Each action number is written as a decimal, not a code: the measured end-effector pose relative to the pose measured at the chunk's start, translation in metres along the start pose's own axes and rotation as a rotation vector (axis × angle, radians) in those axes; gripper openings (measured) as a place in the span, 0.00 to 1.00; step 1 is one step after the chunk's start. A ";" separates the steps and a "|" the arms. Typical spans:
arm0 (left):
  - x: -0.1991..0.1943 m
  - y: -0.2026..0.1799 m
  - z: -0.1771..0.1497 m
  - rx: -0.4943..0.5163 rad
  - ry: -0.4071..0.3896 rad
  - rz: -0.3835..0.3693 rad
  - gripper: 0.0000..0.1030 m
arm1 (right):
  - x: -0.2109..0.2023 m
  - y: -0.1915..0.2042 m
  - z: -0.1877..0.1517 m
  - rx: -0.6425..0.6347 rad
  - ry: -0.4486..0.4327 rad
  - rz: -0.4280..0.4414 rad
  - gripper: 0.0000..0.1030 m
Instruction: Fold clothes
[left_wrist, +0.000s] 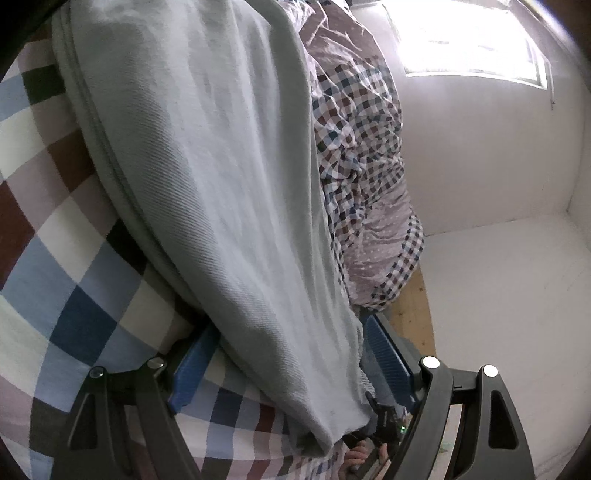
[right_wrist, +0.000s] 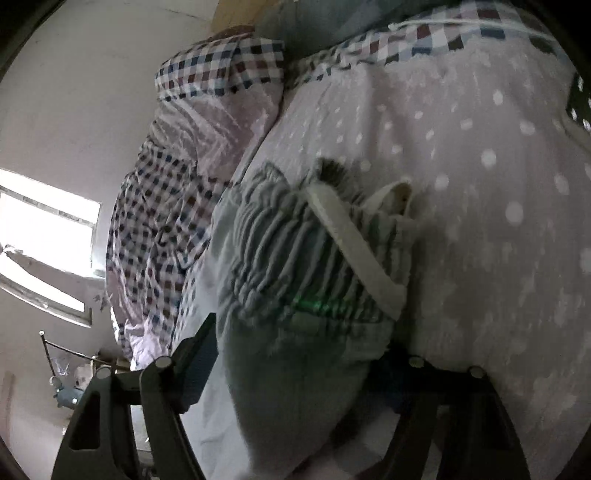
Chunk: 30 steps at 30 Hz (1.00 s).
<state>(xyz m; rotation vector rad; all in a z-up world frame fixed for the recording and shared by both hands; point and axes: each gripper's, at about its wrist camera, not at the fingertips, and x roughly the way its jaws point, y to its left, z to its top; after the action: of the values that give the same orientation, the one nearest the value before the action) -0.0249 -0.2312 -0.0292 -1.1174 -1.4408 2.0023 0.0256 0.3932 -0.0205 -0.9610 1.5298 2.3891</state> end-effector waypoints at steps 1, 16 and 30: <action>0.000 0.000 0.000 0.002 0.000 0.003 0.82 | 0.002 0.001 0.003 -0.003 0.000 -0.005 0.73; -0.001 -0.004 -0.003 0.012 -0.011 0.024 0.82 | -0.018 0.017 0.050 -0.127 -0.057 -0.130 0.17; -0.004 -0.002 -0.001 0.004 -0.007 0.026 0.82 | -0.032 0.005 0.095 -0.137 0.002 -0.327 0.66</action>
<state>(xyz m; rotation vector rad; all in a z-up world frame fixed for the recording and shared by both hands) -0.0223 -0.2328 -0.0264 -1.1341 -1.4325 2.0281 0.0073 0.4786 0.0283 -1.1412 1.1172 2.2771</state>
